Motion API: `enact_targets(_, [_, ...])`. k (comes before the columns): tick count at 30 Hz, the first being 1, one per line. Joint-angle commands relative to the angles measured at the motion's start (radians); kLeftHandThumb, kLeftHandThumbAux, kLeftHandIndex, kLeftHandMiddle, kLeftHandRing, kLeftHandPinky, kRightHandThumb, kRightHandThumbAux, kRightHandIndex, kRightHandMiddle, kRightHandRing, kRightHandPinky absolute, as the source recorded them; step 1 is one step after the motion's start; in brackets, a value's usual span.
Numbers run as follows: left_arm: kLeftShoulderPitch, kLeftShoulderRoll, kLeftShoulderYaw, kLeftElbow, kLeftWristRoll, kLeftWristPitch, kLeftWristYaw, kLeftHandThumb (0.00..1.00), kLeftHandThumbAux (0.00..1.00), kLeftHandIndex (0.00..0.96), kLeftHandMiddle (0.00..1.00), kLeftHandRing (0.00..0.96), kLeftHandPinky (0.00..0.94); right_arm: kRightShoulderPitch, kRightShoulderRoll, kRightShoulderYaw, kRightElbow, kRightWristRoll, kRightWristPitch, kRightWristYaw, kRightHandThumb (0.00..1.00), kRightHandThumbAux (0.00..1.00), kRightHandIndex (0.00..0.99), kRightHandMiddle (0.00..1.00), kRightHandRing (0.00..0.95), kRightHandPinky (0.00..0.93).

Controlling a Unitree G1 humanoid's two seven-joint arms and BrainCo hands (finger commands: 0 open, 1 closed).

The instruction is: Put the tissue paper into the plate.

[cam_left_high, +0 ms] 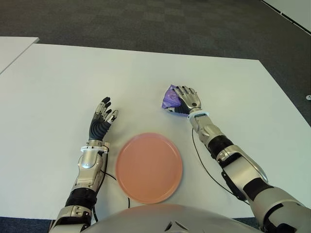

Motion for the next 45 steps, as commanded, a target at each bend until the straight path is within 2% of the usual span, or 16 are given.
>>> enact_targets(1, [0.13,0.001,-0.005,0.089,0.024,0.036,-0.007,0.0,0.563,0.0,0.0,0.0,0.0,0.123,0.064,0.074,0.262,-0.013,0.002,0.031,0.486,0.25,0.0,0.0,0.0,0.0])
enact_targets(8, [0.134,0.007,0.0,0.088,0.033,0.037,0.007,0.0,0.558,0.0,0.0,0.0,0.0,0.112,0.088,0.057,0.314,0.019,-0.006,0.031,0.485,0.256,0.0,0.0,0.0,0.0])
enact_targets(12, [0.136,0.007,0.003,0.084,0.033,0.045,0.012,0.0,0.563,0.0,0.0,0.0,0.0,0.111,0.099,0.047,0.326,0.041,-0.007,0.037,0.458,0.291,0.0,0.0,0.0,0.0])
enact_targets(25, [0.149,0.006,0.007,0.061,0.022,0.056,0.002,0.0,0.573,0.0,0.0,0.0,0.0,0.114,0.107,0.036,0.345,0.092,-0.033,0.058,0.445,0.353,0.0,0.0,0.0,0.0])
enact_targets(33, [0.154,0.01,0.008,0.057,0.025,0.059,0.001,0.0,0.573,0.0,0.0,0.0,0.0,0.115,0.11,0.038,0.346,0.101,-0.039,0.053,0.452,0.355,0.0,0.0,0.0,0.0])
enact_targets(39, [0.155,0.011,0.009,0.051,0.03,0.054,0.008,0.0,0.572,0.0,0.0,0.0,0.0,0.106,0.116,0.048,0.325,0.091,-0.031,0.018,0.465,0.288,0.0,0.0,0.0,0.0])
enact_targets(42, [0.153,0.009,0.01,0.047,0.028,0.061,0.01,0.0,0.571,0.0,0.0,0.0,0.0,0.103,0.12,0.049,0.305,0.083,-0.016,-0.064,0.473,0.268,0.0,0.0,0.0,0.0])
enact_targets(45, [0.152,0.007,0.009,0.048,0.027,0.065,0.009,0.0,0.569,0.0,0.0,0.0,0.0,0.111,0.123,0.042,0.316,0.088,-0.021,-0.113,0.55,0.306,0.0,0.004,0.007,0.026])
